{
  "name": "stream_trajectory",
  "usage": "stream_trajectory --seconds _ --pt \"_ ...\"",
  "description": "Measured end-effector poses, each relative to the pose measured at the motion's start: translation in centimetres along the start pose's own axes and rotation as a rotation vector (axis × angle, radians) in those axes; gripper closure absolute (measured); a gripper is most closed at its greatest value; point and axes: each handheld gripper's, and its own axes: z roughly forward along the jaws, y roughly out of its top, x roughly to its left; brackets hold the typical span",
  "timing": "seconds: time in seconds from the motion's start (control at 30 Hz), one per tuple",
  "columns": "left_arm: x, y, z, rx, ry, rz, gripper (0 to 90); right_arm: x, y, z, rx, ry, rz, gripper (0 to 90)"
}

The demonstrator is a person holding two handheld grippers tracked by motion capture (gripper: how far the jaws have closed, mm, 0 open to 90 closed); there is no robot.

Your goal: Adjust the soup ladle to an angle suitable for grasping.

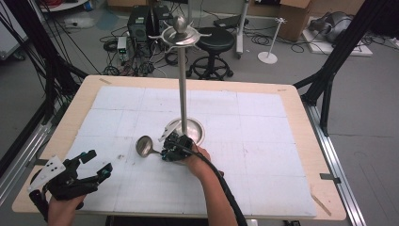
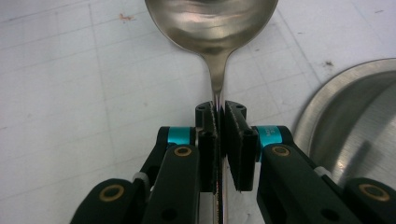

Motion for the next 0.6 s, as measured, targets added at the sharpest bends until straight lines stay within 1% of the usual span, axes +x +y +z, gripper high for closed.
stream_trajectory --seconds 0.07,0.17,0.23,0.3,0.33,0.53,0.6 --pt "0.1 0.0 0.0 -0.002 0.002 -0.002 17.0 0.2 0.0 0.0 0.000 0.012 -0.005 84.5" --pt "0.1 0.0 -0.1 -0.003 0.004 -0.005 17.0 0.3 0.1 0.1 0.000 0.030 -0.038 84.6" --pt "0.1 0.0 -0.1 -0.003 0.004 -0.007 17.0 0.5 0.2 0.1 0.004 0.048 -0.041 84.5" --pt "0.2 0.0 -0.1 -0.005 0.005 -0.008 17.0 0.8 0.2 0.2 0.005 0.064 -0.067 84.6" --pt "0.2 0.0 -0.1 -0.005 0.005 -0.008 17.0 1.0 0.2 0.2 0.008 0.076 -0.075 84.6" --pt "0.1 0.0 -0.1 -0.001 0.004 -0.004 17.0 2.1 0.4 0.3 0.024 0.148 -0.156 84.6" --pt "0.1 0.0 0.0 0.001 0.003 -0.002 17.0 2.5 0.4 0.3 0.027 0.161 -0.166 84.5"
